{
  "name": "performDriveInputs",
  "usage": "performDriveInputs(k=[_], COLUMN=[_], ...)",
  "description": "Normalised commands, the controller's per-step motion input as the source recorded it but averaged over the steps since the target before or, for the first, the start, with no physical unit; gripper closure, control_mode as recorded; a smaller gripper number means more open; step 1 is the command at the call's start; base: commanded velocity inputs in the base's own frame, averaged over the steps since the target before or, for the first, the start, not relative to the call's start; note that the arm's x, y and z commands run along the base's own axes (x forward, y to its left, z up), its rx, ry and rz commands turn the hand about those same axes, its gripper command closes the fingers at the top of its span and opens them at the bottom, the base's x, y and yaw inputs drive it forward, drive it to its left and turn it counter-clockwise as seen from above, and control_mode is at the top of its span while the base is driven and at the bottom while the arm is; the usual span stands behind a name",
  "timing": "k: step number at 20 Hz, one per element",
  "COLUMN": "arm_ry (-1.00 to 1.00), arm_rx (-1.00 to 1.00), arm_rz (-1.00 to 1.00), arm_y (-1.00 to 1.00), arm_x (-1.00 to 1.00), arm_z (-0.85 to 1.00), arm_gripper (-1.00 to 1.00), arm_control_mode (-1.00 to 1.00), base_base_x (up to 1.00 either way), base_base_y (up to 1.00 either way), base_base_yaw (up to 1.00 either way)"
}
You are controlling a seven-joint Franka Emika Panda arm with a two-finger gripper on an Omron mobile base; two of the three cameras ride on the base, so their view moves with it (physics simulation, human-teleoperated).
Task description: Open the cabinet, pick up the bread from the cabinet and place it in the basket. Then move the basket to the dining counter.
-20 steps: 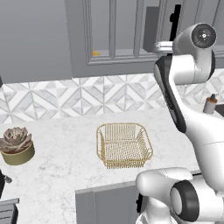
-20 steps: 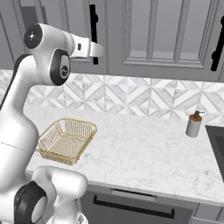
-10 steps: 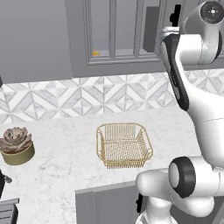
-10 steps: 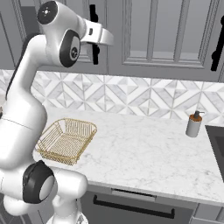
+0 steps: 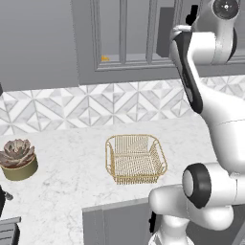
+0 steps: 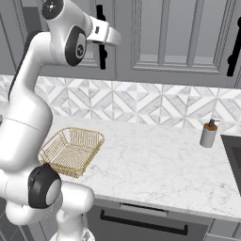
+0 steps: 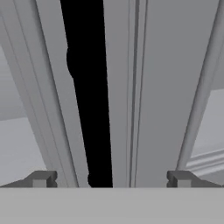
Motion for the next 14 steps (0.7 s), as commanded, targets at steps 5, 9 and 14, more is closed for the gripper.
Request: performDriveInputs(k=[5, 9, 14], arm_ry=[0.00, 0.00, 0.00], arm_rx=[0.00, 0.01, 0.00], arm_rz=[0.00, 0.00, 0.00], arm_y=[0.04, -0.20, 0.00], arm_x=[0.23, 0.43, 0.41], arm_z=[0.00, -0.01, -0.03], arm_gripper=[-1.00, -1.00, -1.00], arm_control_mode=[-1.00, -1.00, -1.00], base_base_x=[0.00, 0.00, 0.00], base_base_y=[0.00, 0.00, 0.00], base_base_yaw=[0.00, 0.00, 0.00])
